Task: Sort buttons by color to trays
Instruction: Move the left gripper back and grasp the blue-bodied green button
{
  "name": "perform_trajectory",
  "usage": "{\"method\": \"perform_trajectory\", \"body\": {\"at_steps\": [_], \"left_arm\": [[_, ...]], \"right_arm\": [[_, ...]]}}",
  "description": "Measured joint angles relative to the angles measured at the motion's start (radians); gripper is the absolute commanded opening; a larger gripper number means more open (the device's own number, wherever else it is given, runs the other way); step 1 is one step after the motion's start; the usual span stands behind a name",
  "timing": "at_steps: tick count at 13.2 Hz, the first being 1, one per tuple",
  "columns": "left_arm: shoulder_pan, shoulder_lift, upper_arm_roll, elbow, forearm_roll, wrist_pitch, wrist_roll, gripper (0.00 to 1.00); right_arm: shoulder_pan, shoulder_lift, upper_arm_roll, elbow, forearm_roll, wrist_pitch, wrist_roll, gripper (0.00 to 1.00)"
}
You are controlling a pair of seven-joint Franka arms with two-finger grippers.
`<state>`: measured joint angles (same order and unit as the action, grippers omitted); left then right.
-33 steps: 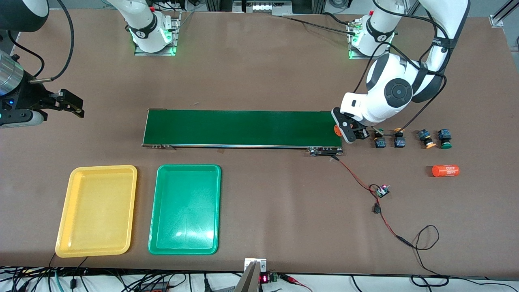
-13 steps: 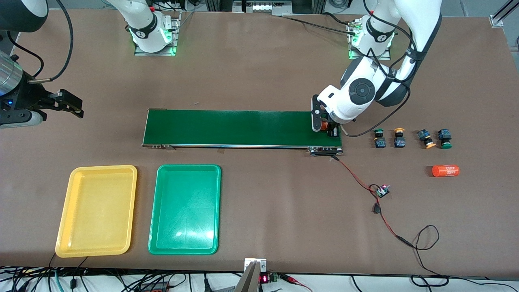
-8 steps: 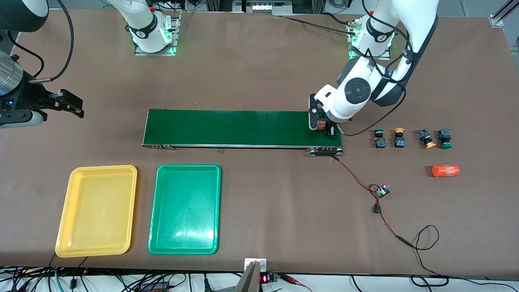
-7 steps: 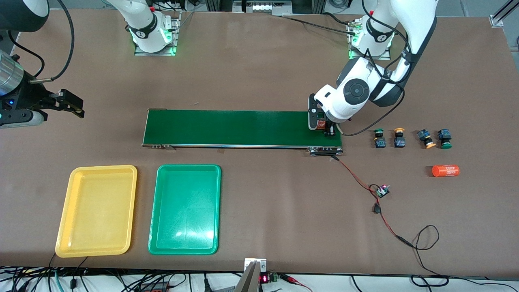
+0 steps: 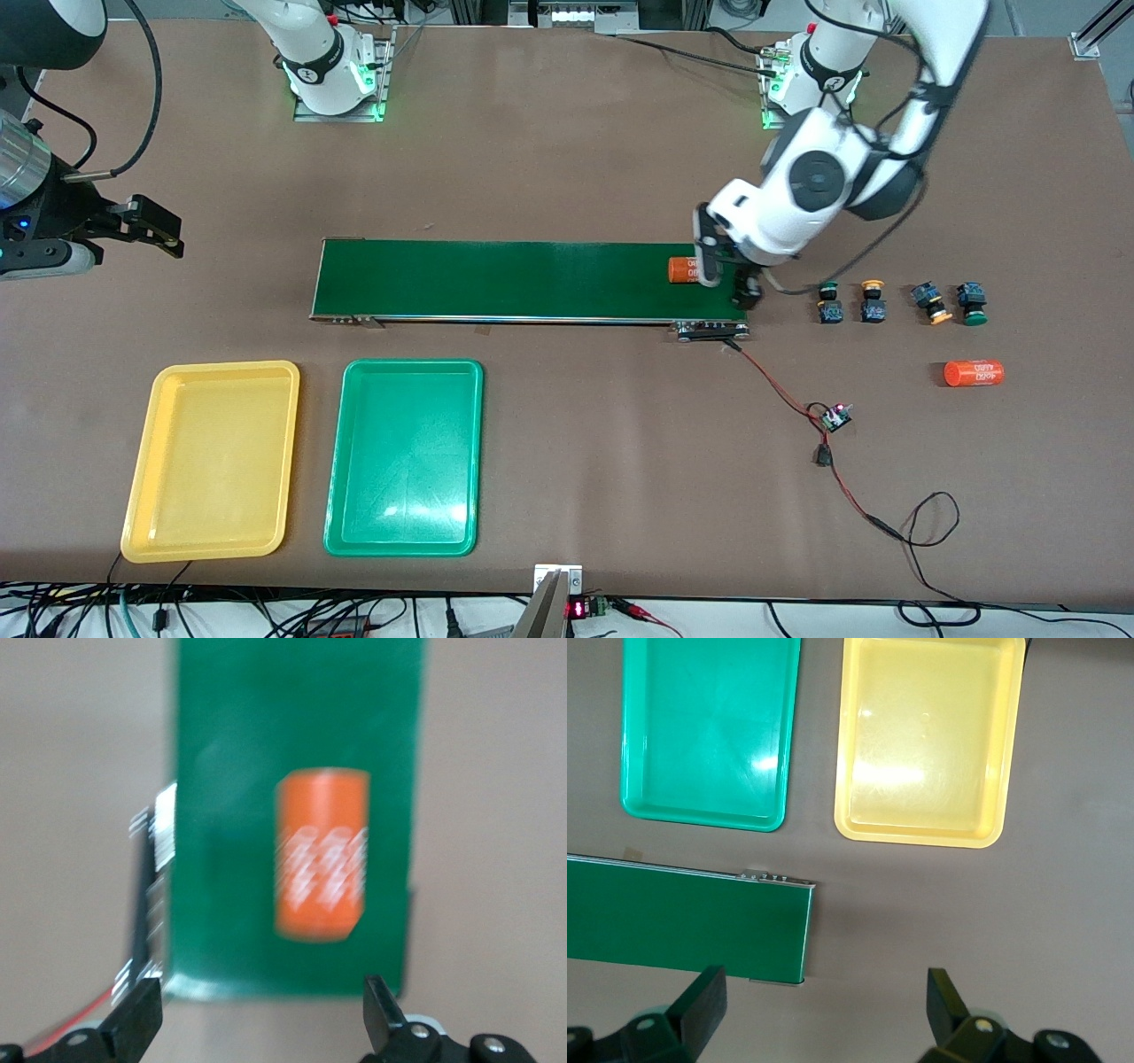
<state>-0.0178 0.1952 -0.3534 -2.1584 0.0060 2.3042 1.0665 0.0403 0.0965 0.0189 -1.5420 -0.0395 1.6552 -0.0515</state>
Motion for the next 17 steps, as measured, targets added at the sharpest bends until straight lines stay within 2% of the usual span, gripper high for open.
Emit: {"method": "perform_trajectory", "body": {"at_steps": [4,8,12,17], "left_arm": [[0.229,-0.005,0.008,0.022,0.000,-0.004,0.019,1.00],[0.289,0.008,0.009,0.030,-0.005,-0.004,0.000,1.00],[0.343,0.055,0.013,0.029,-0.011,-0.046,-0.255,1.00],[0.346,0.086,0.010,0.028,-0.013,-0.071,-0.647,1.00]], "right_arm": [[0.019,0.000,0.008,0.000,0.000,0.000,0.038,1.00],[0.049,0.001,0.011,0.000,0.000,0.000,0.088,1.00],[0.049,0.001,0.008,0.000,-0.025,0.000,0.089,1.00],[0.046,0.001,0.005,0.000,-0.064,0.000,0.089,1.00]]}}
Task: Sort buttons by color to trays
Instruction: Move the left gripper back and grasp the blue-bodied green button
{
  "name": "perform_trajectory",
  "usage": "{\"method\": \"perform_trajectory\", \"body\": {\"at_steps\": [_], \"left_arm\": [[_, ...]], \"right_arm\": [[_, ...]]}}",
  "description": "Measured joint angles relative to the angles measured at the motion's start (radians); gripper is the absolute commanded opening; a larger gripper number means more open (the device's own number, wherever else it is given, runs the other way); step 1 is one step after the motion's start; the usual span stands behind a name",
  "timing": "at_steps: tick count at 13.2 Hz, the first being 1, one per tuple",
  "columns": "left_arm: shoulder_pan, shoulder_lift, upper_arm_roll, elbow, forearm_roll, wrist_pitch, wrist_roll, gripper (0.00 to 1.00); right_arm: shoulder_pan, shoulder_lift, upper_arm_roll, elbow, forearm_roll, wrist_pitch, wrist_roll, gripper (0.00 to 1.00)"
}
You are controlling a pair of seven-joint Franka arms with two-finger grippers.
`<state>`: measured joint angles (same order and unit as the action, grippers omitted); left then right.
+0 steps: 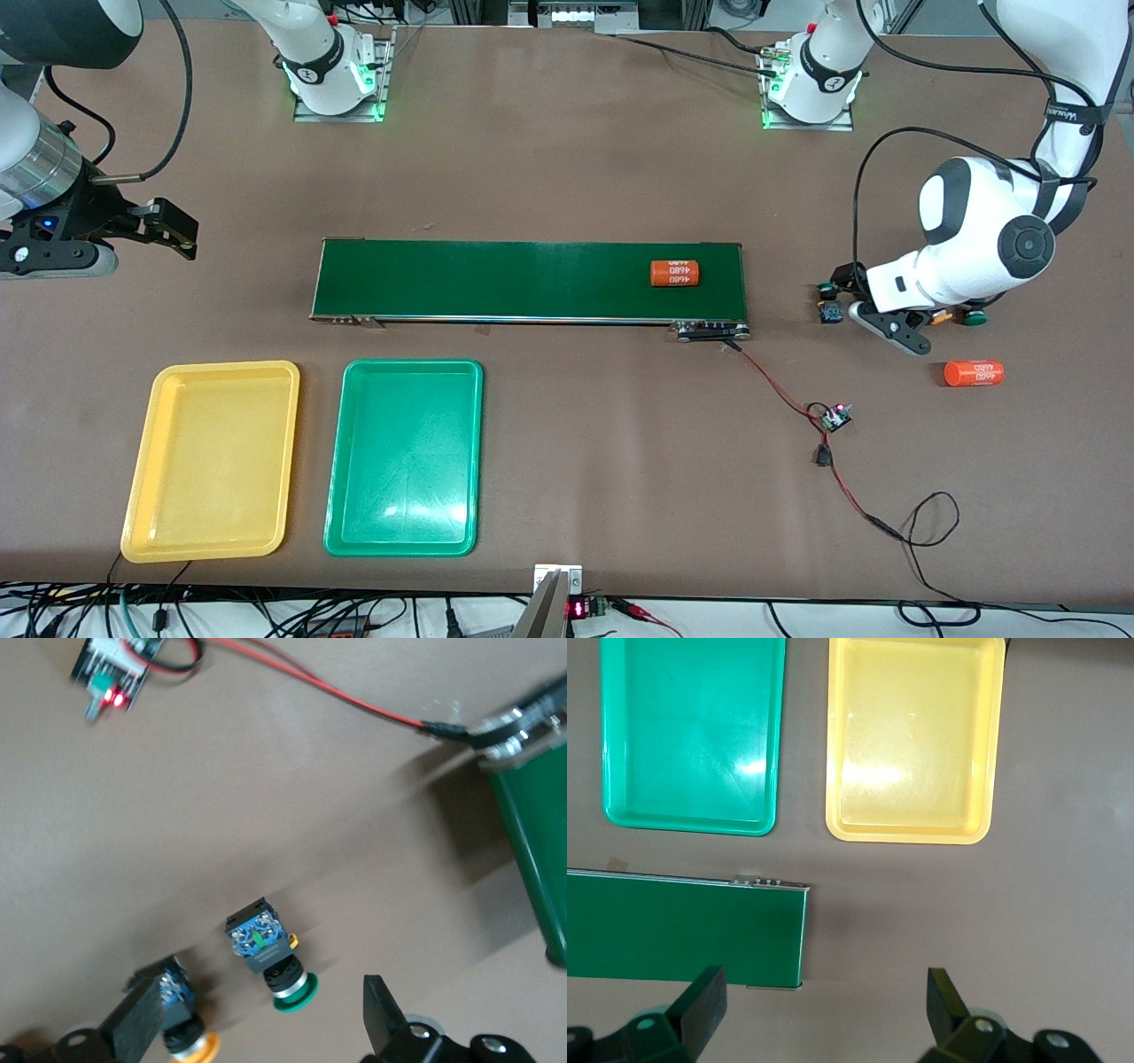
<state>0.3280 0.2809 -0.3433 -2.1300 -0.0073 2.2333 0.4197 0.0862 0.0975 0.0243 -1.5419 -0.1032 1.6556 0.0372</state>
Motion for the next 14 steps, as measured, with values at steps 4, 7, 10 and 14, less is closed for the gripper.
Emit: {"method": "perform_trajectory", "body": {"at_steps": [4,7,10,14], "left_arm": [[-0.001,0.055,0.010,-0.001,0.000,0.031,-0.164,1.00],[-0.001,0.113,0.031,-0.002,0.000,0.075,-0.178,1.00],[-0.001,0.159,0.043,-0.002,0.000,0.094,-0.194,1.00],[-0.008,0.188,0.047,-0.001,0.001,0.109,-0.305,1.00]], "right_arm": [[-0.003,0.000,-0.002,0.000,0.000,0.000,0.000,1.00],[-0.004,0.000,-0.003,0.000,0.000,0.000,0.000,1.00],[-0.004,0.000,-0.003,0.000,0.000,0.000,0.000,1.00],[-0.004,0.000,-0.003,0.000,0.000,0.000,0.000,1.00]]}}
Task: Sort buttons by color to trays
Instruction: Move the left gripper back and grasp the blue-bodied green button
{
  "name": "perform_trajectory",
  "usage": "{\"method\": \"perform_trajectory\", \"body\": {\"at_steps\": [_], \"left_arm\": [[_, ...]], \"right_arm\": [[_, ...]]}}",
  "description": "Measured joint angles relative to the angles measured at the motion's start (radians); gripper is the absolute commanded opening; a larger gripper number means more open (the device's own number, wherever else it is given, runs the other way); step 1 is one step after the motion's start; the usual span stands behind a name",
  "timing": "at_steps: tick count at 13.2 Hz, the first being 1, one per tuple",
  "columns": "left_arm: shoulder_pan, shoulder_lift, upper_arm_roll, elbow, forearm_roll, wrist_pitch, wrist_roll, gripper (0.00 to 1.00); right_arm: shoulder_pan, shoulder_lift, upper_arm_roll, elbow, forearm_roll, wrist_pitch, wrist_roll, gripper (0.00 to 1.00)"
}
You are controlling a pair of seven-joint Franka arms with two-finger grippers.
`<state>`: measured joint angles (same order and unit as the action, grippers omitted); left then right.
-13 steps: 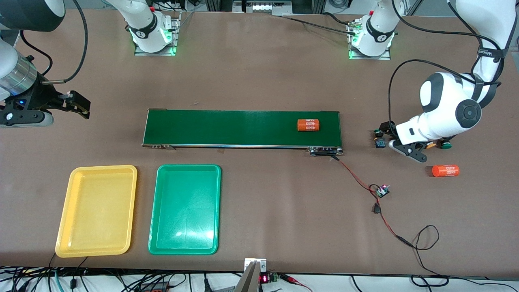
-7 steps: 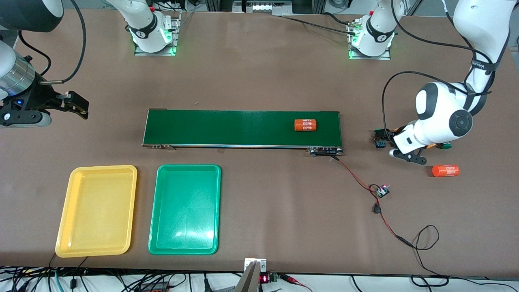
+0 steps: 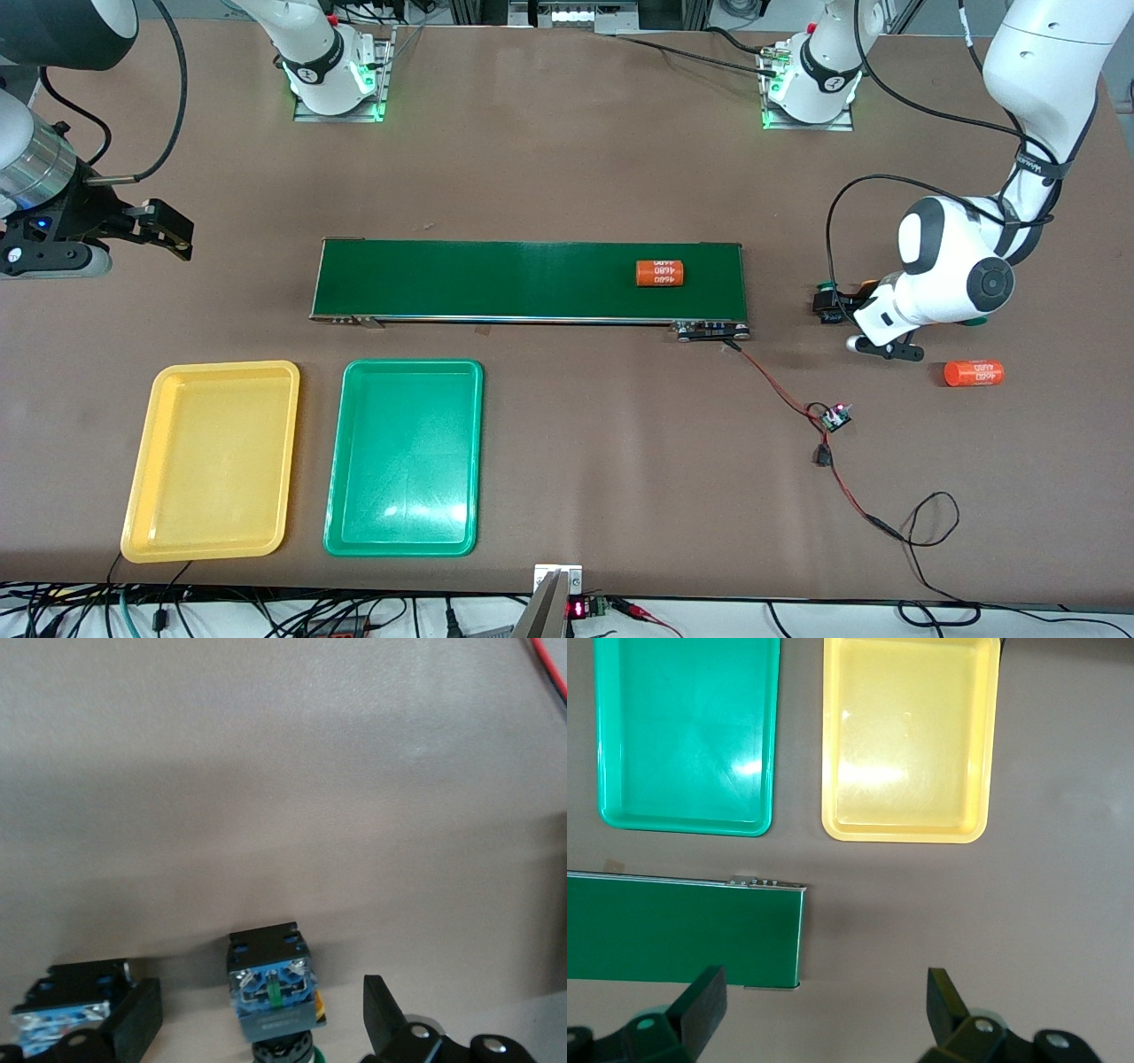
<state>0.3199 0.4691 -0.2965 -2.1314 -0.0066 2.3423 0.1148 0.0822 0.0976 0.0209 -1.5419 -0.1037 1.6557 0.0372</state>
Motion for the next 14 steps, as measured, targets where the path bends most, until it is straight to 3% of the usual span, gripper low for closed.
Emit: {"method": "perform_trajectory", "body": {"at_steps": [2,4,7,8,14], "left_arm": [[-0.011,0.002,0.000,0.000,0.000,0.000,-0.028,0.94],[-0.016,0.003,0.001,-0.002,0.001,0.000,-0.031,0.46],[-0.024,0.005,0.001,-0.004,0.027,0.002,-0.029,0.05],[-0.027,0.006,0.002,-0.006,0.050,0.009,-0.029,0.00],[-0.046,-0.019,0.008,-0.006,0.068,0.001,-0.029,0.00]], "right_arm": [[0.000,0.000,0.000,0.000,0.000,0.000,0.000,1.00],[0.000,0.000,0.000,0.000,0.000,0.000,0.000,1.00],[0.000,0.000,0.000,0.000,0.000,0.000,0.000,1.00],[0.000,0.000,0.000,0.000,0.000,0.000,0.000,1.00],[0.000,0.000,0.000,0.001,0.000,0.000,0.000,1.00]]}}
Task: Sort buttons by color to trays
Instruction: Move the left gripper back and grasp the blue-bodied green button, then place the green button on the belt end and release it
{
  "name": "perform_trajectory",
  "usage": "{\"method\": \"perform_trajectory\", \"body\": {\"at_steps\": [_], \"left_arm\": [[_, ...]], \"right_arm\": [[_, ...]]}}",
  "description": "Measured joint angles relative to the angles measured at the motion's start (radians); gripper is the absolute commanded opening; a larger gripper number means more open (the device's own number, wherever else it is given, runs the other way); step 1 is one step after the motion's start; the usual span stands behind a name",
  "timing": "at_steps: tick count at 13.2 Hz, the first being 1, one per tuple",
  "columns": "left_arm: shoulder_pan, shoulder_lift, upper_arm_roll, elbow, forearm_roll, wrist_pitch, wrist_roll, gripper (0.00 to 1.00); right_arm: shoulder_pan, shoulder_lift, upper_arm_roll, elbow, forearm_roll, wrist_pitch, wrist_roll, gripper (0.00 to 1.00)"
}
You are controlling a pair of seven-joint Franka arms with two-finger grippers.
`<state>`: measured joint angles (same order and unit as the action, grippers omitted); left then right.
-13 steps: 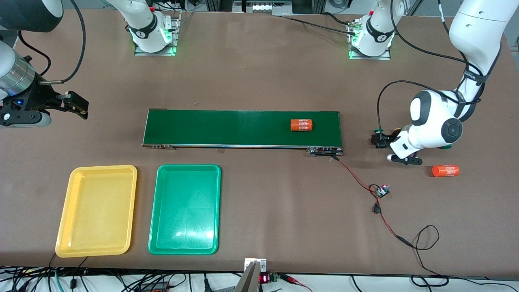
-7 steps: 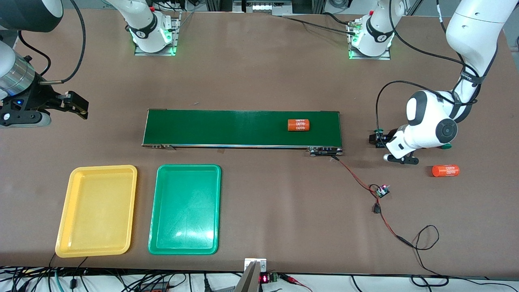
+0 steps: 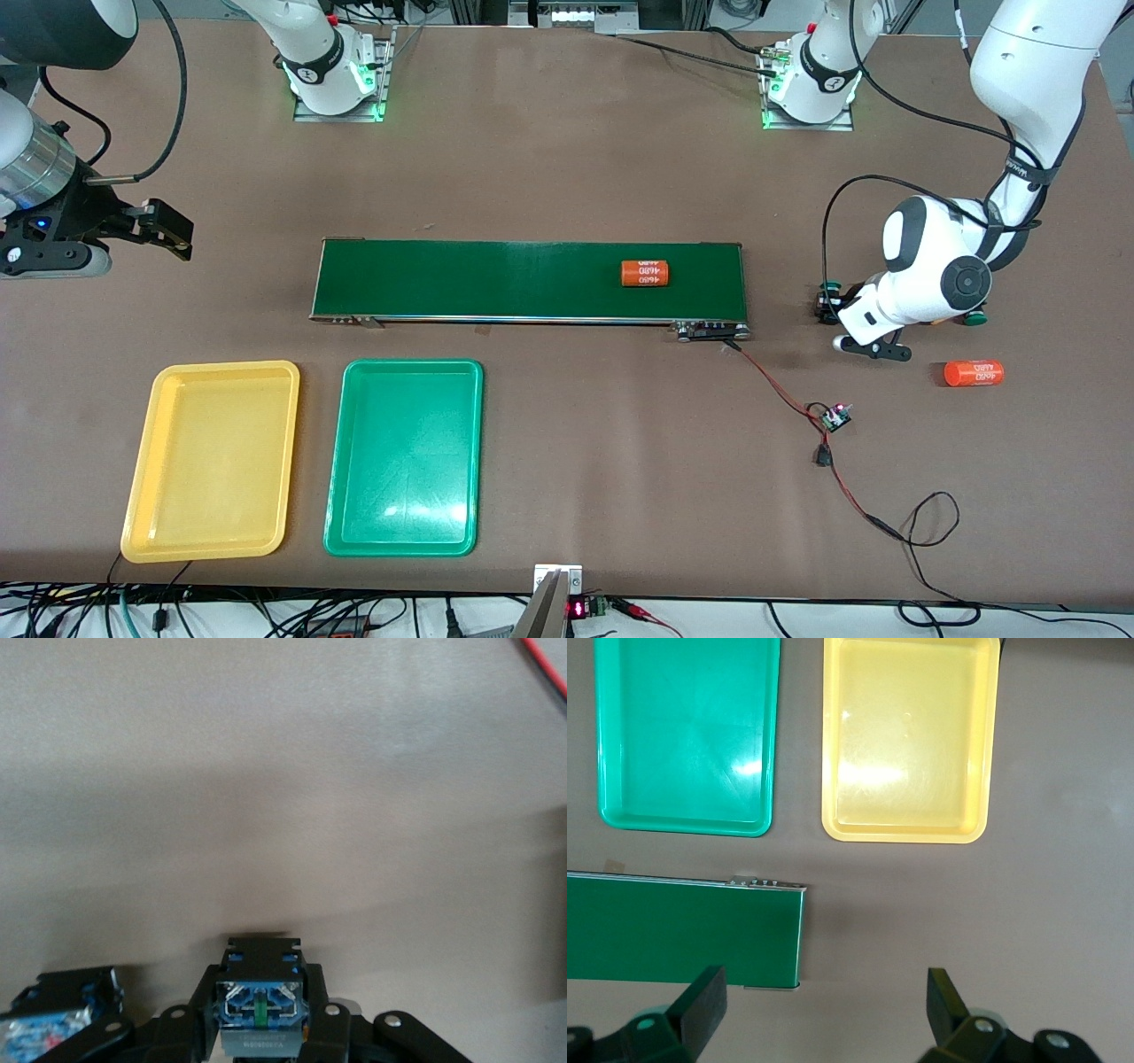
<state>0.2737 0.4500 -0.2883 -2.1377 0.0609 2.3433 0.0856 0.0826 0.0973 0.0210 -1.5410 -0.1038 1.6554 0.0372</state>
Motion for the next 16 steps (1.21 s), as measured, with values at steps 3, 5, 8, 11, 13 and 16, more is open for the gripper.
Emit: {"method": "perform_trajectory", "body": {"at_steps": [3,5,8,11,13,16], "left_arm": [[-0.057,-0.074,-0.001,0.008,0.000,-0.065,-0.009,0.00],[-0.101,-0.123,-0.001,0.016,0.000,-0.111,-0.068,0.00],[-0.186,-0.147,-0.014,0.055,-0.001,-0.208,-0.200,0.00],[-0.237,-0.147,-0.057,0.104,-0.045,-0.233,-0.282,0.00],[-0.258,-0.147,-0.059,0.128,-0.098,-0.235,-0.282,0.00],[-0.289,-0.125,-0.060,0.147,-0.120,-0.213,-0.283,0.00]], "right_arm": [[0.000,0.000,0.000,0.000,0.000,0.000,0.000,1.00],[0.000,0.000,0.000,0.000,0.000,0.000,0.000,1.00],[-0.001,0.000,-0.001,0.001,0.000,0.000,0.000,1.00],[-0.001,0.000,-0.001,0.001,0.000,-0.001,0.000,1.00],[-0.002,0.000,-0.001,0.001,0.000,-0.002,-0.012,1.00],[-0.009,0.000,-0.009,0.001,0.000,-0.003,-0.053,1.00]]}}
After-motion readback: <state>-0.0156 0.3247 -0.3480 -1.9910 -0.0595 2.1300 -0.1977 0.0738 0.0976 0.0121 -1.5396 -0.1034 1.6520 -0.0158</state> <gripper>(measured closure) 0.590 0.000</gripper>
